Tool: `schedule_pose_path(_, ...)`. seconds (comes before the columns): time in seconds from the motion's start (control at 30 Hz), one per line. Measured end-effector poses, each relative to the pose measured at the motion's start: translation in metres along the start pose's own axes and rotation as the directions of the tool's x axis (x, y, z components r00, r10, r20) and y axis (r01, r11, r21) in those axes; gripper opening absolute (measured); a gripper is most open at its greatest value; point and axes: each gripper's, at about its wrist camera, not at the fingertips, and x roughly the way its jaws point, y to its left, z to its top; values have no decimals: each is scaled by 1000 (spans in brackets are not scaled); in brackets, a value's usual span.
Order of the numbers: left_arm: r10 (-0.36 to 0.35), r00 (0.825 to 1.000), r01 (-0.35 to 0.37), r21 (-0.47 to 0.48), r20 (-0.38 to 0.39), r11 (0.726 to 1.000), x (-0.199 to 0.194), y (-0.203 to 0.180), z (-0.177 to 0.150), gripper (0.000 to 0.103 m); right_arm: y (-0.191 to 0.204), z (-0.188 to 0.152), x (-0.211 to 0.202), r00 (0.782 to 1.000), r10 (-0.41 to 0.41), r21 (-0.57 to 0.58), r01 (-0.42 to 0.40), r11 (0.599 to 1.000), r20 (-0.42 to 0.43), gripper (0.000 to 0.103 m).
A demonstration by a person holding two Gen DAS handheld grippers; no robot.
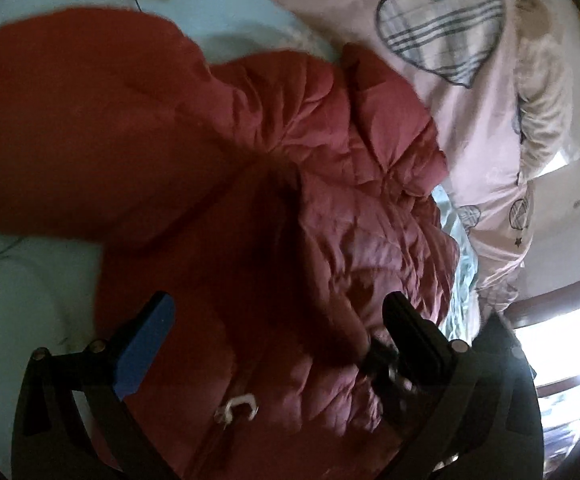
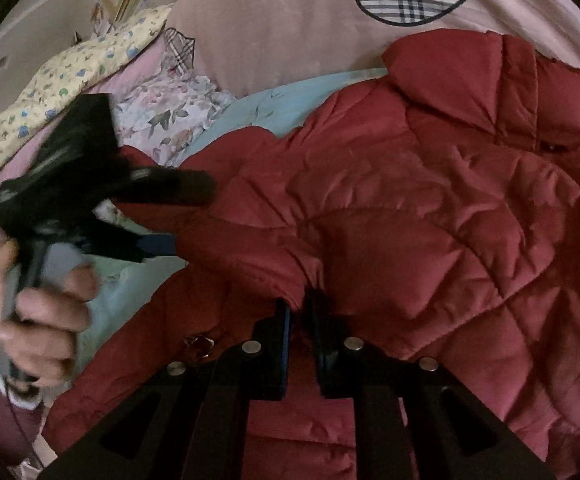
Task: Fold large clothes
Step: 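Lift the sleeve with the right gripper and fold it across the coat body, then lay the sleeve on the coat and open the right gripper, smoothing it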
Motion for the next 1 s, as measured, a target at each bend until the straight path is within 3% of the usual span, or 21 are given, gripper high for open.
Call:
schedule_pose_path(0.1, -46, 998, 45, -26, -31, 999, 17, -1, 9, 70, -1, 1, 2, 1000, 6, 7, -6, 1000, -2, 13)
schedule_pose_path(0.17, -54, 998, 54, -13, -33, 998, 21, -5, 12, 35, -2, 1, 2, 1000, 7, 11, -7, 1000, -5, 13)
schedule_pose_path(0.27, -73, 997, 74, 12, -33, 997, 22, -12, 13, 16, -2, 0, 0, 1000, 0, 15, 0, 1000, -5, 15)
schedule_pose_path(0.4, -28, 1000, 27, 82, 9, 996, 16, -23, 17, 11, -10, -5, -10, 999, 34, 85, -33, 996, -15, 29)
schedule_pose_path(0.5, 64, 996, -75, 170, 67, 983, 7, -32, 19, 11, -18, -11, -31, 1000, 10, 107, -11, 994, 6, 33)
schedule_pose_path(0.63, 204, 968, -240, 296, 149, 924, 2, -44, 16, 11, -53, -10, -78, 986, -138, 184, 120, 976, 89, 34)
schedule_pose_path(0.7, 234, 958, -277, 325, 166, 904, 3, -45, 12, 11, -74, -4, -97, 962, -246, 238, 213, 948, 120, 38)
schedule_pose_path(0.73, 248, 953, -293, 332, 173, 897, 5, -46, 10, 11, -86, -1, -104, 946, -298, 268, 257, 928, 127, 45)
schedule_pose_path(0.83, 295, 932, -354, 360, 209, 863, 11, -49, 3, 12, -122, 1, -110, 926, -360, 343, 303, 889, 116, 46)
schedule_pose_path(0.9, 315, 921, -381, 363, 230, 850, 12, -50, 0, 16, -142, -2, -103, 920, -384, 383, 330, 863, 74, 46)
schedule_pose_path(1.0, 346, 896, -426, 311, 279, 850, 0, -48, -5, 35, -161, -11, -86, 917, -400, 410, 363, 837, 5, 44)
